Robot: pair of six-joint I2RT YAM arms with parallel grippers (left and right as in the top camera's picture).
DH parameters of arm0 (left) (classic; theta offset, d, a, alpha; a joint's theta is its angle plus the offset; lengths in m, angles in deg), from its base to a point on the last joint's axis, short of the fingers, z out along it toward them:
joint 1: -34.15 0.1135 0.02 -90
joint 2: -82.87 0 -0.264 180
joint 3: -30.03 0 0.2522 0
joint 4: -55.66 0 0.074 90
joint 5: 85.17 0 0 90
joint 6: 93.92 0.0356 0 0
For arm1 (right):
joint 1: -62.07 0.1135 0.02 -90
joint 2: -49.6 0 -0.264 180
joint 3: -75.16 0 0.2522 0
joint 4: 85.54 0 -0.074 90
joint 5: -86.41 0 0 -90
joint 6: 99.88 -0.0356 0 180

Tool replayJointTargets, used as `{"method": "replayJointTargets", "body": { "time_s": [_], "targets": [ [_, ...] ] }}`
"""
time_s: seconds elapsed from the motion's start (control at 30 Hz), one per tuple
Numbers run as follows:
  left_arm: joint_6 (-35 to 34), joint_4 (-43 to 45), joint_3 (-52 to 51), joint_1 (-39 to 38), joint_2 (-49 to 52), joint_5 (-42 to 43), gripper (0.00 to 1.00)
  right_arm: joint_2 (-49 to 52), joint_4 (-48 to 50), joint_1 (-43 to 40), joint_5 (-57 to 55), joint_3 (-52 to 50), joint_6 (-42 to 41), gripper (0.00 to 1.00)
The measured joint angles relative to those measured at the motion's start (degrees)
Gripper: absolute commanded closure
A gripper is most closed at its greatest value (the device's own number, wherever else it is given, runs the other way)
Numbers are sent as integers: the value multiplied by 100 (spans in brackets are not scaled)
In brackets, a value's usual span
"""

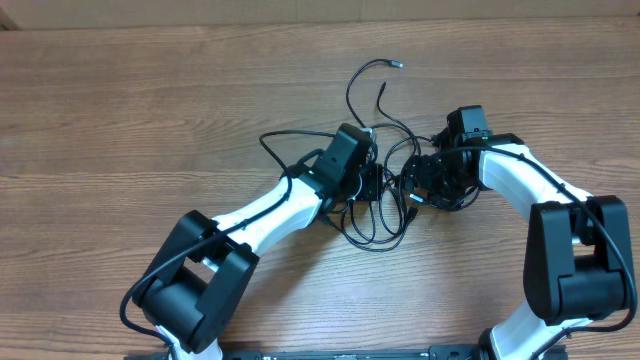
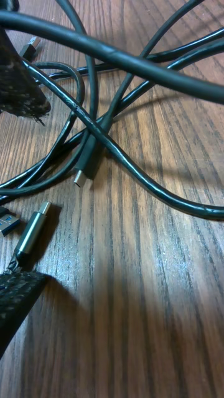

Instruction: Untangle cables

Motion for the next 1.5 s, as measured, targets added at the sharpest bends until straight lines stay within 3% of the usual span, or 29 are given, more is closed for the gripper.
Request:
{"method": "replayJointTargets", "body": {
  "time_s": [0.53, 0.57, 0.63, 0.7, 0.9, 1.03, 1.13, 1.5],
  "targets": [
    [844, -518, 695, 466, -2035, 479, 96, 0, 24, 20, -55, -2, 0, 23],
    [883, -527, 697, 466, -2166, 433, 96, 0, 24, 20, -68, -2, 0, 24],
    [929, -568, 704, 466, -2385, 306, 96, 0, 11, 22, -111, -2, 22, 40],
    [973, -638, 708, 466, -2529, 173, 96, 2, -52, 24, -177, -4, 28, 47],
    [1226, -1182, 721, 466, -2590, -407, 96, 11, -1117, -13, -190, 345, 11, 44],
    [1377, -1508, 723, 466, -2590, -925, 96, -101, -1589, -61, -205, 1091, 39, 37],
    [1515, -1534, 723, 466, -2590, -1139, 96, -343, -1598, -61, -177, 1447, 26, 25],
    [1786, -1292, 741, 466, -3132, -1351, 96, -535, -881, -50, 374, 1519, -245, 35]
  ]
}}
